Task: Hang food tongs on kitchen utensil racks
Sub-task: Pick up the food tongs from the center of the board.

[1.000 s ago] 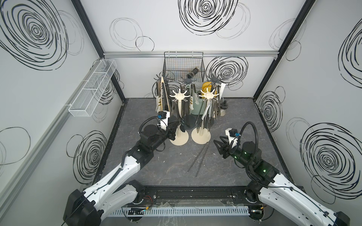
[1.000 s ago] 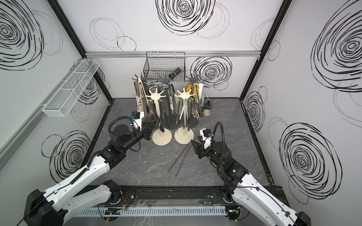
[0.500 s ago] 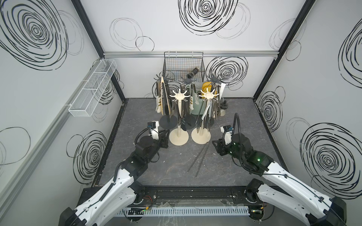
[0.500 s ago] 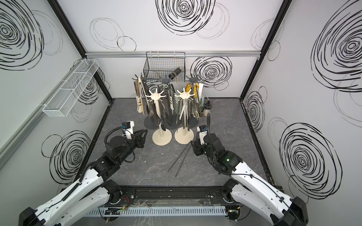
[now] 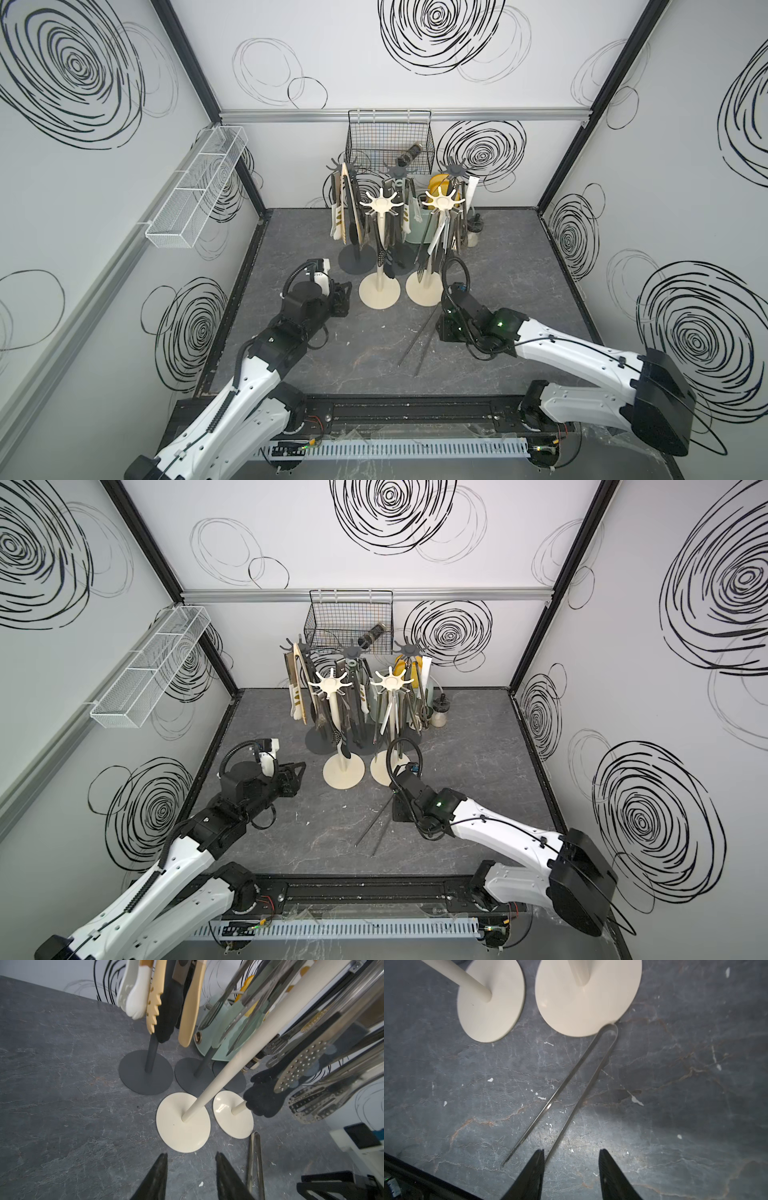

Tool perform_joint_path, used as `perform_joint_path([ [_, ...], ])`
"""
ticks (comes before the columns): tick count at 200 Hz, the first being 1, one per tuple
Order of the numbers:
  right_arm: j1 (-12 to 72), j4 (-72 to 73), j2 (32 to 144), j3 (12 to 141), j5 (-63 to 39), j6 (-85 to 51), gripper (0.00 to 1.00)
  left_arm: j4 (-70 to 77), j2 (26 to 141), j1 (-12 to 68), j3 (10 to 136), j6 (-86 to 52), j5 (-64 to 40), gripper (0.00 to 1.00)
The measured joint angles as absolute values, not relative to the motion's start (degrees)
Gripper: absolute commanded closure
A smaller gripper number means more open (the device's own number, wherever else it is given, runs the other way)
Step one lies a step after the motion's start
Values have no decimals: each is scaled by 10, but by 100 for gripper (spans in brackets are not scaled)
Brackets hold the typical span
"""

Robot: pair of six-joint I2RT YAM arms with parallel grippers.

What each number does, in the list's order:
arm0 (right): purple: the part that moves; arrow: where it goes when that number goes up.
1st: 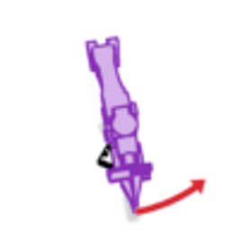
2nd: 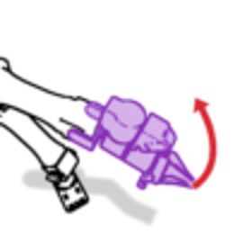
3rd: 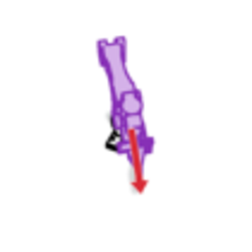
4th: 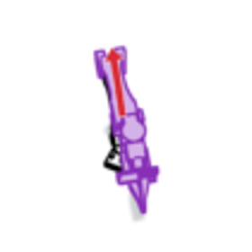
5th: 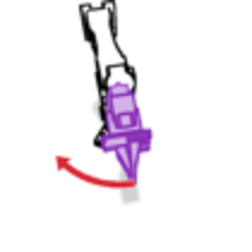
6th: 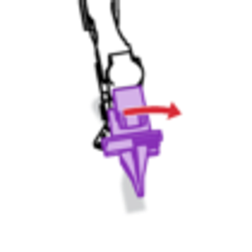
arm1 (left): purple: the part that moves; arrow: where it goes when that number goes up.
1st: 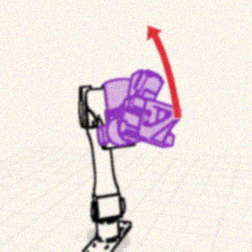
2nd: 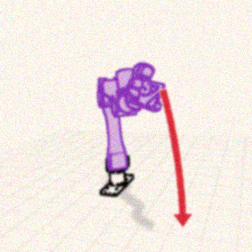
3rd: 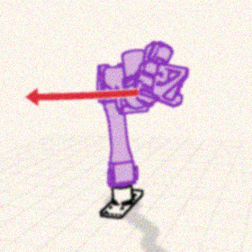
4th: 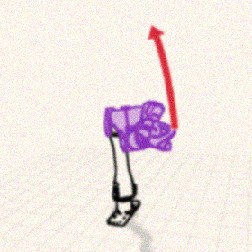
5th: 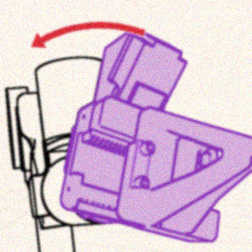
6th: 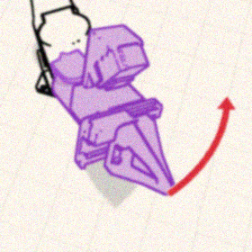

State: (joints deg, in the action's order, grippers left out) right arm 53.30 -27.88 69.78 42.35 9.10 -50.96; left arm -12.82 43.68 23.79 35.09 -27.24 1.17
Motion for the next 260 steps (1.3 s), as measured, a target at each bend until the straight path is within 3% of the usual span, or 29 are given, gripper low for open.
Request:
perform_joint_path([
  [77,593,-326,848,489,133,-665,53,-185,462,216,383,-229,-79,58],
  [164,600,-327,945,525,133,-703,54,-195,473,204,383,-210,-128,59],
  [260,603,-333,952,522,135,-723,63,-195,473,189,383,-207,-154,59],
])
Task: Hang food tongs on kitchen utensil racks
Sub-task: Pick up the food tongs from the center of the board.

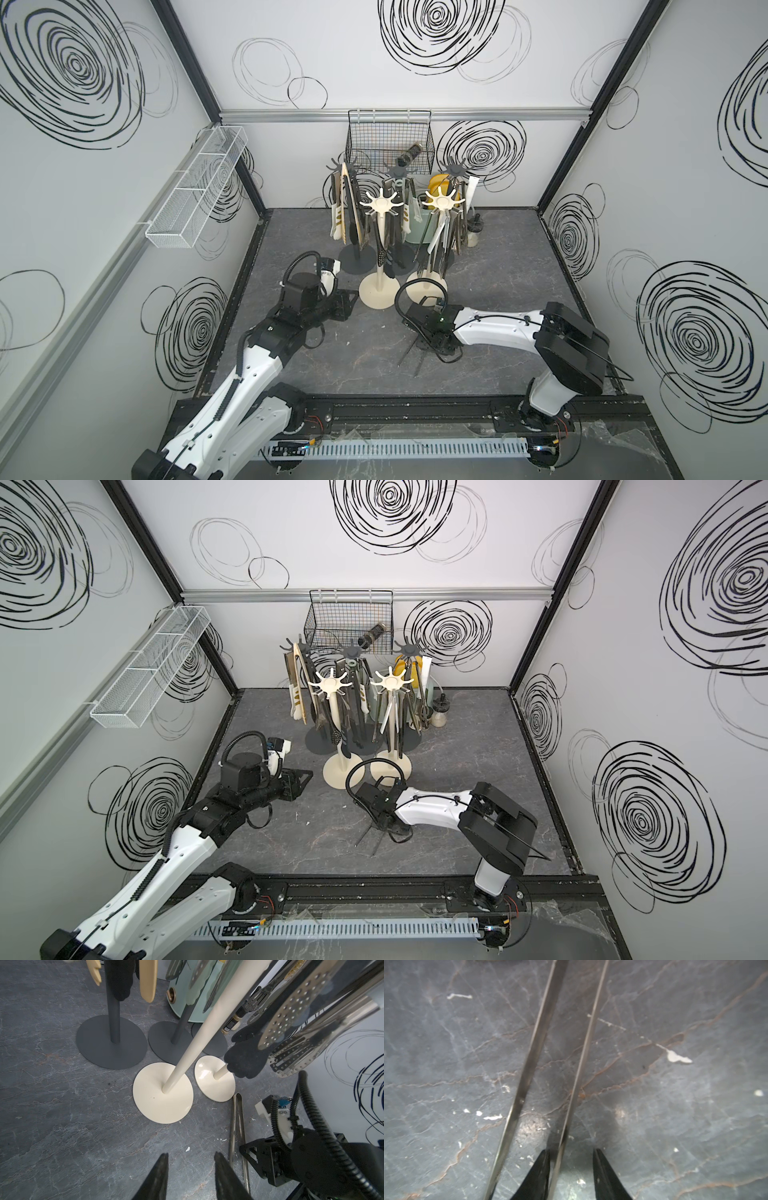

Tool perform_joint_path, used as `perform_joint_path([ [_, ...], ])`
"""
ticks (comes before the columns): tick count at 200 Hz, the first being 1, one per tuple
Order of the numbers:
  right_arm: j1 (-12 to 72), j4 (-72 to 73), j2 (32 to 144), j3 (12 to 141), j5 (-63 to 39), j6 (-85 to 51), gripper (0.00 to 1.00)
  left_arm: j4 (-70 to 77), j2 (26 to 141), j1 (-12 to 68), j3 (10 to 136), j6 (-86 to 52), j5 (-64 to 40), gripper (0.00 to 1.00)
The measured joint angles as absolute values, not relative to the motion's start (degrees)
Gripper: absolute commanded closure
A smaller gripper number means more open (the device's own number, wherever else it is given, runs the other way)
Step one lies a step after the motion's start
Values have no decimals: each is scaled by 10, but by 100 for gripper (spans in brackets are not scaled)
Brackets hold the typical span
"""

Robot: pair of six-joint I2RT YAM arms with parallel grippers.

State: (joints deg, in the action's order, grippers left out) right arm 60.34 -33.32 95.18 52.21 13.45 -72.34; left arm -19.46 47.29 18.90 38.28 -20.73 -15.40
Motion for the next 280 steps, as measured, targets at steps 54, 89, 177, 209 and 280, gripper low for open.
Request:
perform_joint_path([
  [54,595,-377,889,459,149,-757,67,-194,473,189,383,-207,-156,60],
  [89,575,-389,854,425,152,-764,74,-195,474,189,383,-207,-156,60],
  [177,550,-358,828,400,142,-742,100,-194,479,188,383,-207,-156,60],
  [209,542,-355,809,385,143,-741,100,-194,480,188,383,-207,-156,60],
  [280,539,-391,637,378,208,-704,100,-188,479,188,383,-207,-161,61],
])
